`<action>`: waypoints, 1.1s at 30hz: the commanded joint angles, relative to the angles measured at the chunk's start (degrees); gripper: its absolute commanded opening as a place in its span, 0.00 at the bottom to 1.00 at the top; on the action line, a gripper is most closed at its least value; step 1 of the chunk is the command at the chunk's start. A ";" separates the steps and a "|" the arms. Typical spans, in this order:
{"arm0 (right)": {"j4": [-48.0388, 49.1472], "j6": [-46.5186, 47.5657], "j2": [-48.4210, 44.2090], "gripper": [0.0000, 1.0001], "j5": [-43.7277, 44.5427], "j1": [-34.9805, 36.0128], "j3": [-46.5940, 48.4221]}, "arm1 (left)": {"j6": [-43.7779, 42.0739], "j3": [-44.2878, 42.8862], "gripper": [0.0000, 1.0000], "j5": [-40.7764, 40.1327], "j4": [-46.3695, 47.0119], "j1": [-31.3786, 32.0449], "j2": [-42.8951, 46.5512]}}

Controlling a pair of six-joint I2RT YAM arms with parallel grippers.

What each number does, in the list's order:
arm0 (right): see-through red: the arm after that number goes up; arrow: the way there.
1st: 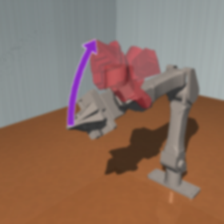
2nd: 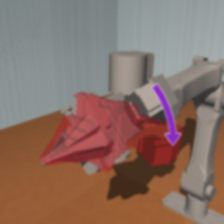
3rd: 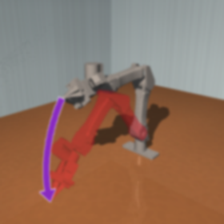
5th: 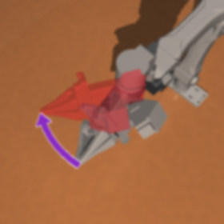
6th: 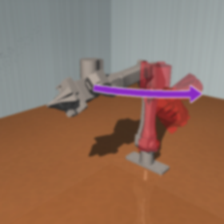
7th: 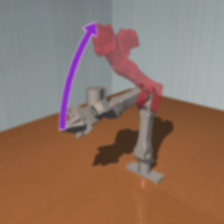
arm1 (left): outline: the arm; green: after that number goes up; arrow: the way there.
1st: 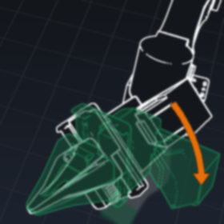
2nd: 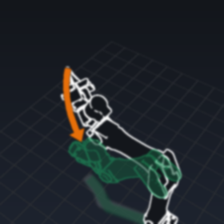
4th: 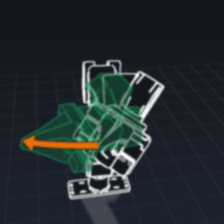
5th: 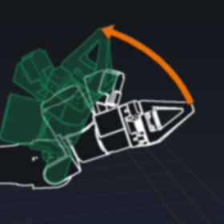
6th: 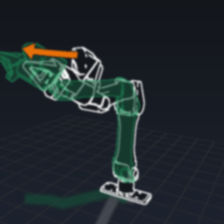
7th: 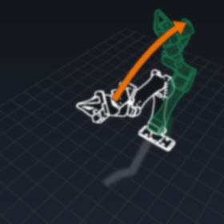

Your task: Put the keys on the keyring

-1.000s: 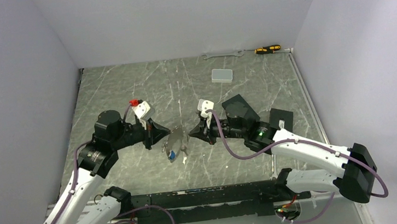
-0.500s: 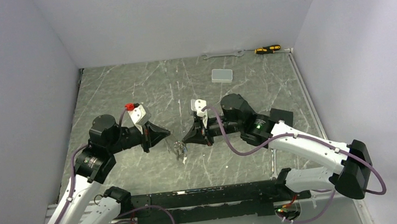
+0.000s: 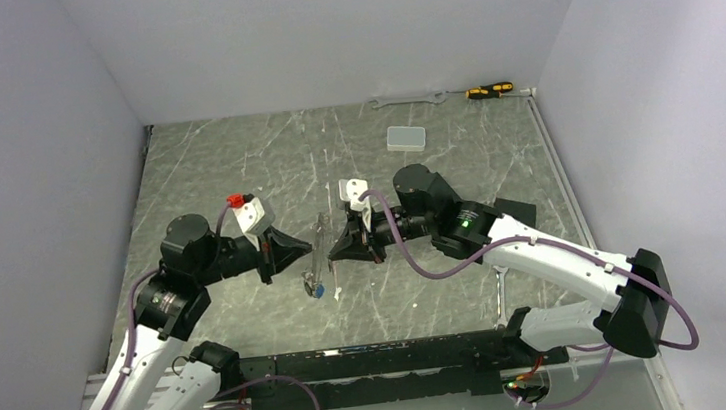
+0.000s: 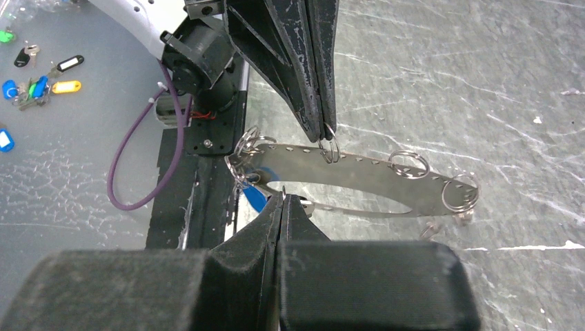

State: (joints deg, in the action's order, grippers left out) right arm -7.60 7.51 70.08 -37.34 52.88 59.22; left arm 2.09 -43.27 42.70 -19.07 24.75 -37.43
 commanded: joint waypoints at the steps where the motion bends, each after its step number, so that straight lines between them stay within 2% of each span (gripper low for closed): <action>1: 1.46 0.49 0.34 0.00 0.12 0.20 3.16 | -1.38 -0.24 0.00 2.43 4.10 -0.17 0.86; 18: 4.80 -3.94 2.50 0.00 4.88 0.20 4.88 | -1.30 0.46 0.00 3.18 5.01 -0.14 0.71; 33: 5.40 -4.51 2.64 0.00 4.28 0.20 6.20 | -1.03 0.43 0.00 3.21 5.10 -0.17 0.82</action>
State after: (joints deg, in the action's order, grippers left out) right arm -5.54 3.81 73.08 -33.04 52.93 62.11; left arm 2.11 -42.41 43.86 -17.30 24.73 -37.28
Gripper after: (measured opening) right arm 0.010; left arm 0.009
